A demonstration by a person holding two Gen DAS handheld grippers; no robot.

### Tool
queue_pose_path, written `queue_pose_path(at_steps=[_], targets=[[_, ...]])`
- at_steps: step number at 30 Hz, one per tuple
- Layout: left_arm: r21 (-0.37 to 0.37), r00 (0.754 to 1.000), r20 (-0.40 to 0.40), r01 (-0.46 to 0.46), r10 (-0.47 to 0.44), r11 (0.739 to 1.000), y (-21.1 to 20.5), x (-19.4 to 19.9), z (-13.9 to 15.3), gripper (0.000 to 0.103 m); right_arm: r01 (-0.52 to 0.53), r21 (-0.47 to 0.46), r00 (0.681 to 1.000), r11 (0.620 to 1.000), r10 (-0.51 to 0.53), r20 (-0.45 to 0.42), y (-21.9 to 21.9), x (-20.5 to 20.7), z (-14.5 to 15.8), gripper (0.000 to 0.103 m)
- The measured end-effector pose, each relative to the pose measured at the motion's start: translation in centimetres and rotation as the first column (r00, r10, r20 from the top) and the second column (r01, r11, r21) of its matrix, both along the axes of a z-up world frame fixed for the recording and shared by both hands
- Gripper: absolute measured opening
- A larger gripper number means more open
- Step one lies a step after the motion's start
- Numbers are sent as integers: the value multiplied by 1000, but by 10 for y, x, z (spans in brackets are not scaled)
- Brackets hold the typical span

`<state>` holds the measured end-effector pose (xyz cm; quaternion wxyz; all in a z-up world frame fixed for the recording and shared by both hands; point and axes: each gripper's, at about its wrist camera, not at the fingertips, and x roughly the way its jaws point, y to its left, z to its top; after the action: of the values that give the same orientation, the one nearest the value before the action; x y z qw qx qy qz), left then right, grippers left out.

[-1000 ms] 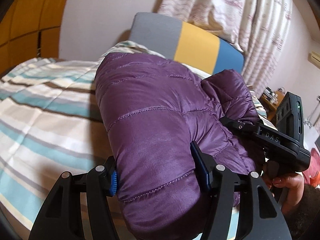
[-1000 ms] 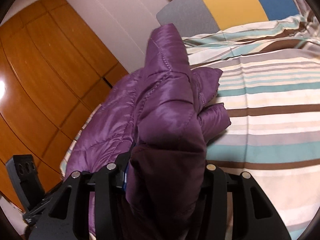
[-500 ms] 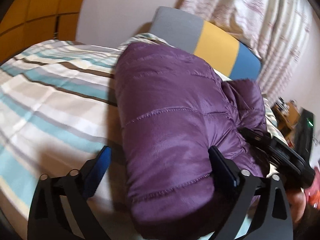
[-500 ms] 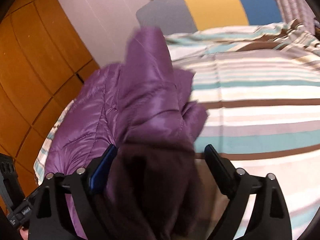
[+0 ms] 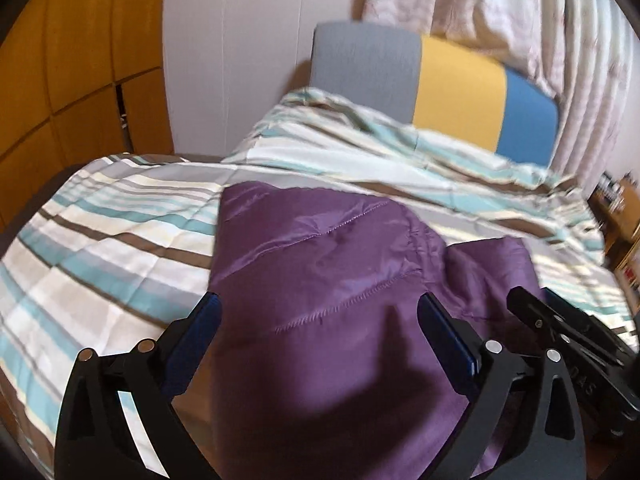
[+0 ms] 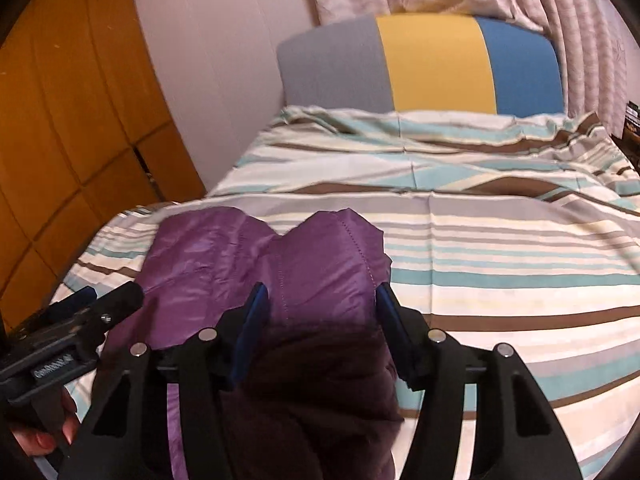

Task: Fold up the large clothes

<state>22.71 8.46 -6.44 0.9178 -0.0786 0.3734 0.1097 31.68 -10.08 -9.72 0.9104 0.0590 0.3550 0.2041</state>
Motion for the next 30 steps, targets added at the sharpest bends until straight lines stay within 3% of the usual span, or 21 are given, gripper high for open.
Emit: queue_pose_path(at_steps=[3,6,13,21,27,30], targets=[[-7,996,-94,-5,5,1000,7,20,-27,98,2,-46,998,999,-5,-65,11,8,-22,56],[-66,995,-94,-24,18,997,16,21,-45,98,-14,-52,995,999,9,-104,12,14,-44,58],[-44,996,-89,-23,19,999,17,25,-62,100,-22,-80,997,997,16,-77,19,13,-72,61],[-29,997,-77,-28,25,999,12,25,-62,100,-14,-93,999,996,9,-53,20,12,-77,61],[26,999,-27,-28,29,999,-1,3,-47,100,13,-98,999,995,-16,-36,10,1,-69,79],[47,1000,15,-8,8,999,-11,-25,-36,100,21,-61,999,998,-23,-31,-3,-15,-60,81]])
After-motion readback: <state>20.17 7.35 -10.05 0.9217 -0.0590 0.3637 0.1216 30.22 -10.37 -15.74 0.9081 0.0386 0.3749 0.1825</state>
